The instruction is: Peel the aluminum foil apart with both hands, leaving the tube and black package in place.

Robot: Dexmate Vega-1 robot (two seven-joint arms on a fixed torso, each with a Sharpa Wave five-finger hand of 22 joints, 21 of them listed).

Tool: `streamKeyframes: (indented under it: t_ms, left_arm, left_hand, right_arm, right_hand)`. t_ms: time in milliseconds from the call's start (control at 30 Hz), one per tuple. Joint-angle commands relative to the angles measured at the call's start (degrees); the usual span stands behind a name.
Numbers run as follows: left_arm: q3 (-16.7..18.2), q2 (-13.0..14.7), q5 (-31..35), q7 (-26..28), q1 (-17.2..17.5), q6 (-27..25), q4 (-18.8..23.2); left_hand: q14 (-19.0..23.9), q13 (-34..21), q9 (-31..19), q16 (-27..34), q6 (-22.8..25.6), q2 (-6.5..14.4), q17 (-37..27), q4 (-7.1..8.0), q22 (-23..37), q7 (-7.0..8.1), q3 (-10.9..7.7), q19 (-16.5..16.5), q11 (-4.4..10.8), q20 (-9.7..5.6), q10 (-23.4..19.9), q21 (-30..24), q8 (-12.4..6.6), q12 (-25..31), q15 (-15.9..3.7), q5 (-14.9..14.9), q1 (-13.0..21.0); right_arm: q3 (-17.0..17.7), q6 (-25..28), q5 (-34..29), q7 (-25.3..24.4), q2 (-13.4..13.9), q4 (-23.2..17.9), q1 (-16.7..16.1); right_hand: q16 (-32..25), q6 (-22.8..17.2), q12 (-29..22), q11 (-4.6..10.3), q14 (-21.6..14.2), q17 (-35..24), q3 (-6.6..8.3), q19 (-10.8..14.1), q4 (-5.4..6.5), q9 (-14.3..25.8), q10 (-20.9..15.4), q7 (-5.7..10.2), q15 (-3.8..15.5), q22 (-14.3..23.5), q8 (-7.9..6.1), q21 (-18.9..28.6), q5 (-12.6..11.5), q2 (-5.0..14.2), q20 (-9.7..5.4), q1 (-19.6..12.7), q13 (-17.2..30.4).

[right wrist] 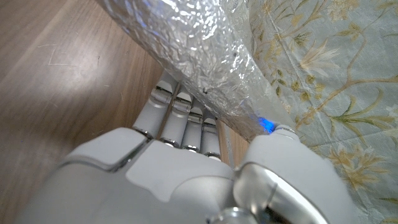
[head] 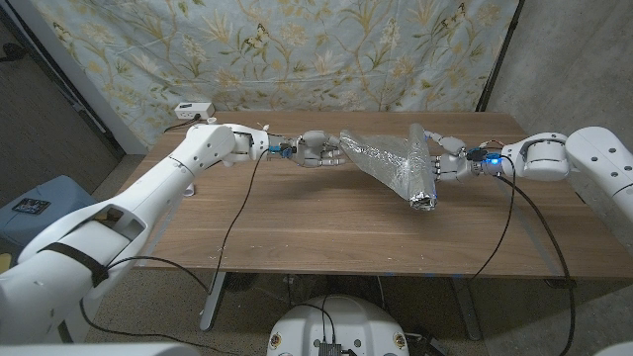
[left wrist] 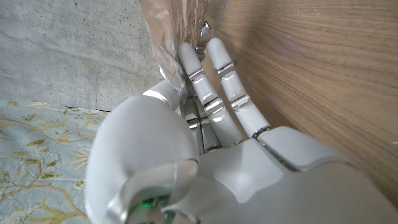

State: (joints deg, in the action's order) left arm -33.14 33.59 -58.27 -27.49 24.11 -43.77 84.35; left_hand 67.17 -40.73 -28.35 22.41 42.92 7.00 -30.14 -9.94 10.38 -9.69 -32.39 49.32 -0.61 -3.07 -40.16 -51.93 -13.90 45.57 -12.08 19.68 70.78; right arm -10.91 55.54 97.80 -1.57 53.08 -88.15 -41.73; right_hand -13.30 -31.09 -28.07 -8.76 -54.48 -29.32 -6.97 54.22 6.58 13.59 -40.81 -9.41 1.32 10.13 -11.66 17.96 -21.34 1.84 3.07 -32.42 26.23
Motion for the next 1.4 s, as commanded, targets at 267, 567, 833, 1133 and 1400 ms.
streamKeyframes:
  t_ms: [267, 567, 833, 1133, 1400]
  left_arm:
    - [2.37, 2.3, -2.24, 2.78, 2.22, -0.46, 3.72]
    - [3.76, 3.23, -4.26, 4.33, 3.76, -0.76, 5.17]
    - [4.3, 3.71, -5.26, 4.75, 4.53, -0.39, 5.1]
    - [4.17, 3.48, -5.67, 4.36, 4.63, 0.08, 4.19]
    - [3.66, 3.15, -5.28, 3.74, 3.93, 0.26, 3.31]
  left_hand:
    - [0.64, -0.1, -0.4, 0.03, 1.21, -0.21, -0.38, 0.08, -0.01, -0.14, 0.1, -0.26, 1.6, -0.3, -1.57, -0.61, 0.25, 0.18, 0.18, -0.09, 0.68]
    - [0.61, -0.19, -0.5, -0.01, 1.38, -0.26, -0.58, 0.04, -0.02, -0.17, 0.12, -0.35, 1.55, -0.26, -1.58, -0.88, 0.38, 0.15, 0.15, -0.14, 0.81]
    - [0.68, -0.15, -0.53, -0.15, 1.42, -0.27, -0.51, 0.12, -0.04, -0.11, 0.15, -0.38, 1.53, -0.23, -1.67, -1.11, 0.55, 0.09, 0.03, -0.17, 0.77]
    - [0.6, -0.43, -0.61, -0.25, 1.26, -0.28, -0.62, 0.09, -0.06, -0.17, 0.12, -0.52, 1.52, -0.21, -1.5, -1.34, 0.8, 0.09, 0.06, -0.18, 0.85]
    - [0.62, -0.32, -0.72, -0.27, 1.33, -0.29, -0.79, 0.14, -0.08, -0.21, 0.16, -0.51, 1.63, -0.22, -1.53, -1.59, 0.9, -0.05, 0.06, -0.21, 0.86]
  right_arm:
    - [-0.2, 0.63, 0.32, -0.73, 0.58, 0.54, 0.79]
    - [-1.54, 2.91, 1.05, -1.52, 0.35, 2.07, 2.43]
    - [-3.33, 5.27, 0.57, -1.78, -0.19, 3.74, 5.12]
    - [-5.1, 7.09, -1.29, -0.52, -1.39, 5.58, 7.77]
    - [-4.93, 6.94, -2.34, -0.06, -2.05, 5.87, 7.95]
  right_hand:
    - [-0.28, 0.45, -0.09, -0.45, -0.52, -0.12, -0.67, 0.47, 0.22, -0.07, -0.18, -2.34, -0.12, 0.15, -0.1, -0.24, -0.55, 0.2, 0.01, 0.66, 0.31]
    - [-0.3, 0.55, -0.1, -0.55, -0.66, -0.08, -0.97, 0.8, 0.3, -0.11, -0.16, -2.35, -0.35, 0.15, -0.1, -0.41, -0.81, 0.27, -0.12, 0.71, 0.4]
    - [-0.34, 0.67, -0.07, -0.75, -0.8, -0.07, -1.17, 1.06, 0.34, -0.13, -0.04, -2.35, -0.36, 0.15, -0.07, -0.51, -0.98, 0.32, -0.26, 0.74, 0.47]
    - [-0.32, 0.99, -0.03, -1.52, -0.91, -0.03, -2.03, 1.59, 0.62, -0.17, 0.01, -2.44, -1.01, 0.12, 0.01, -0.67, -1.15, -0.3, 0.02, 1.45, 0.53]
    - [-0.29, 0.88, -0.04, -2.13, -0.86, -0.06, -3.15, 1.75, 1.4, -0.18, -0.02, -2.57, -1.57, 0.11, -0.08, -0.97, -1.26, -0.8, 0.47, 3.2, 0.64]
